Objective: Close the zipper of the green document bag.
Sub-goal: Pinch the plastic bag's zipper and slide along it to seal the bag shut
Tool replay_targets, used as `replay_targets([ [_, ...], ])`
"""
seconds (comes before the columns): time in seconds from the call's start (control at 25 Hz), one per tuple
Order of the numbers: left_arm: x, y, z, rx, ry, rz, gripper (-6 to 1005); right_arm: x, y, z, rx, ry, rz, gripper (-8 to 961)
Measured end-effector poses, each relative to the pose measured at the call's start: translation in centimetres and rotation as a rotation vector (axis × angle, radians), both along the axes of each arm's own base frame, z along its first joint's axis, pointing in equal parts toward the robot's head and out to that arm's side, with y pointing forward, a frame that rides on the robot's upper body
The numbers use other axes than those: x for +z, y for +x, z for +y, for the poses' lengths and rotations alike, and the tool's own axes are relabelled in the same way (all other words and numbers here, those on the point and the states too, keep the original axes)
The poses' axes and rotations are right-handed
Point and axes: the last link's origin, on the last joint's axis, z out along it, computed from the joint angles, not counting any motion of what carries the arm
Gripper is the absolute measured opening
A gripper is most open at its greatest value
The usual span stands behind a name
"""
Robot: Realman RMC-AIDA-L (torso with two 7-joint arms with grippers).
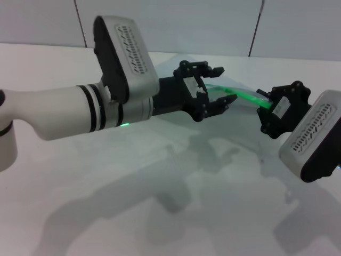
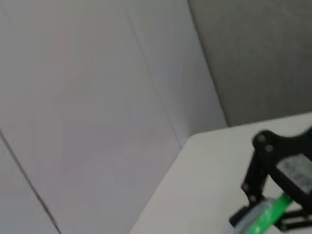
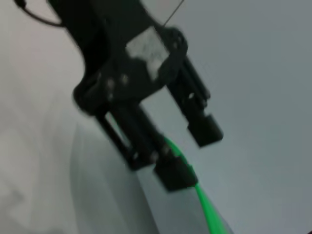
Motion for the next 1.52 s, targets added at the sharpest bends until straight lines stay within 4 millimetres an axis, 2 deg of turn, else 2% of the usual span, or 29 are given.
replay_targets([
  [0.16, -0.5, -0.2, 0.0, -0.042, 0.002, 0.074, 589, 0.5, -0.2, 0.1, -0.011, -0.007, 0.019, 51],
  [0.4, -0.5, -0.6, 0.1, -0.065, 0.013, 0.122, 586, 0.8, 0.0, 0.2, -0.023, -0.009, 0.022, 52],
  [1.04, -0.6, 0.5, 0.1, -0.174, 0.060, 0.152, 575, 0.9, -0.1, 0.3, -0.022, -0.006, 0.024, 51],
  [1.52, -1.2, 0.2, 0.1, -0.194, 0.053, 0.146, 571, 0.9, -0.1, 0.4, -0.023, -0.006, 0.026, 56],
])
